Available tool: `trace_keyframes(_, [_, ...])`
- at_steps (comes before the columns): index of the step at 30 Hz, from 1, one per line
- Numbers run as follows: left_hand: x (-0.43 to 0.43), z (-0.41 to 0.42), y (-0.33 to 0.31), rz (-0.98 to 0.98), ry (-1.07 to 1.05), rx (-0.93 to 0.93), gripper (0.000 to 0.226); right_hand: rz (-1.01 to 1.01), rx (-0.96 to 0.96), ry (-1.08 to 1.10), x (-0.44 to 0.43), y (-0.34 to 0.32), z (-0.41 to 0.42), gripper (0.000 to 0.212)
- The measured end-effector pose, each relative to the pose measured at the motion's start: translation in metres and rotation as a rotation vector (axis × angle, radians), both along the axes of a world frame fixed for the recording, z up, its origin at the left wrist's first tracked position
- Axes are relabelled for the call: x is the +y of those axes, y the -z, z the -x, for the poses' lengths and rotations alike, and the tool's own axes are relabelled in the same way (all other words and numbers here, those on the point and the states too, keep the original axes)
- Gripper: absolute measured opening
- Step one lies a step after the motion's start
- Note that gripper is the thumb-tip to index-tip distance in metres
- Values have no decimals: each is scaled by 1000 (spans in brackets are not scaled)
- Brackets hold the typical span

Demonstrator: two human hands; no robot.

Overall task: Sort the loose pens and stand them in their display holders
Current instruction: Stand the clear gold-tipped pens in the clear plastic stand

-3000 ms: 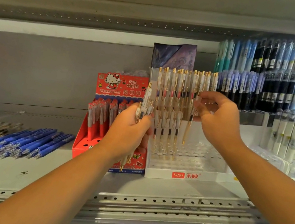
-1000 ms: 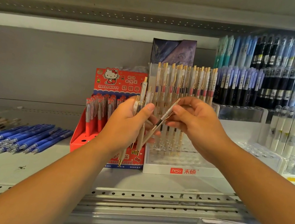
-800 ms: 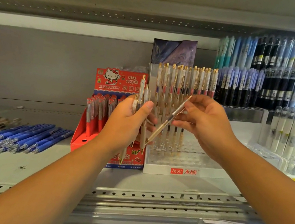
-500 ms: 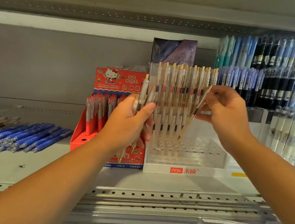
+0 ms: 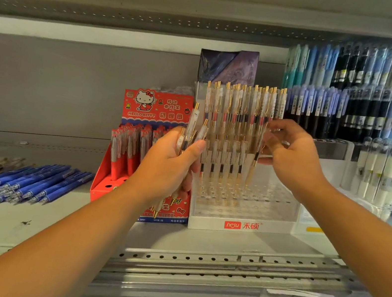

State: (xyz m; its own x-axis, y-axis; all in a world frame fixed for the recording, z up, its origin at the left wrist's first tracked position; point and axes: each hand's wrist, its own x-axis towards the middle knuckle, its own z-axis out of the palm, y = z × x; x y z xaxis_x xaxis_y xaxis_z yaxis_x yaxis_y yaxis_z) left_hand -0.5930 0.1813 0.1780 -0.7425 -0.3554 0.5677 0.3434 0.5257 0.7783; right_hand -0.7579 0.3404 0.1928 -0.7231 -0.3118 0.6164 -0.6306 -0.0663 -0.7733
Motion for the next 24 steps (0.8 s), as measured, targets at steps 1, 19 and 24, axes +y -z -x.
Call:
trace_keyframes(1, [0, 0, 0, 1, 4, -2, 5, -33, -11, -15, -1, 1, 0, 15])
trace_keyframes(19, [2, -2, -1, 72, -22, -46, 9, -328, 226, 210, 0, 11, -1, 28])
trace_keyframes(24, [1, -2, 0, 93, -24, -44, 7, -270, 454, 369, -3, 9, -26, 36])
